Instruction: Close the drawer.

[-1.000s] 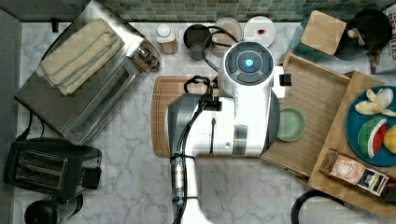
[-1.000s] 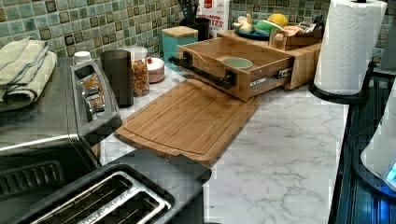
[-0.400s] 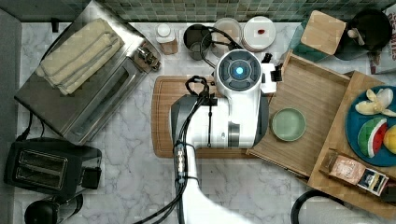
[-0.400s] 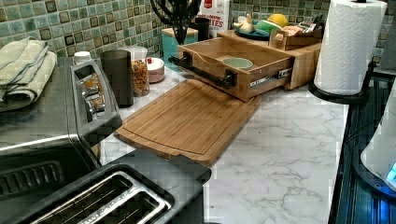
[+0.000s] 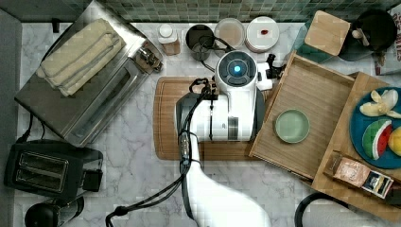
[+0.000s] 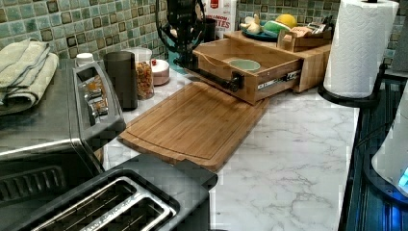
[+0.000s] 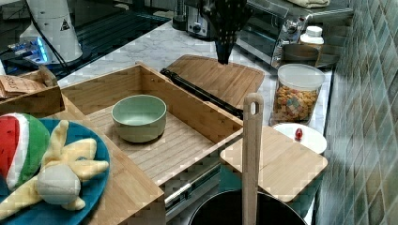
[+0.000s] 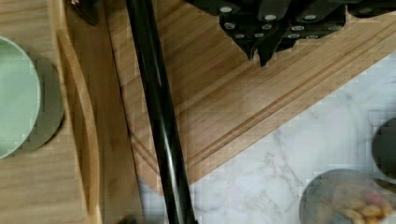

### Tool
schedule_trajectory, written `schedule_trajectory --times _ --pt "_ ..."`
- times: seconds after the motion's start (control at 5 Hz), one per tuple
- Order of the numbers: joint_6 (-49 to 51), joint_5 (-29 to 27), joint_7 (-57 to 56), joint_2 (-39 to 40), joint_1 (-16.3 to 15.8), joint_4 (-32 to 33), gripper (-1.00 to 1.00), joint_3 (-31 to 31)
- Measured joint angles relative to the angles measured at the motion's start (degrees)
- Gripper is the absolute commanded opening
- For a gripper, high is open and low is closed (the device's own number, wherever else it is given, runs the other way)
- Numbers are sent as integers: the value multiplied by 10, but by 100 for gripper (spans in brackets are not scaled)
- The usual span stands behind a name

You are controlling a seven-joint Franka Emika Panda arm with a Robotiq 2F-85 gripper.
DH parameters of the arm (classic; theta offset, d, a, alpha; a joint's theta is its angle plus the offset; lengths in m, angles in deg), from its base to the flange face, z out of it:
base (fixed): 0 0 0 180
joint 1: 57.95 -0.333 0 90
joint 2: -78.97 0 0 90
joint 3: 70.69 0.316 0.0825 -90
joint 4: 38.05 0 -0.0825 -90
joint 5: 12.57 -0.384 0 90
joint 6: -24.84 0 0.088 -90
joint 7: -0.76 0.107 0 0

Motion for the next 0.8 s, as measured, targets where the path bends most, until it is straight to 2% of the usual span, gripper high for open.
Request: schedule_trajectory --times 0.2,0.4,0.8 --pt "3 19 -23 14 -1 -1 -100 0" --pt "4 62 -31 19 -2 -4 -100 0" --pt "3 70 -31 37 -2 -30 -100 -2"
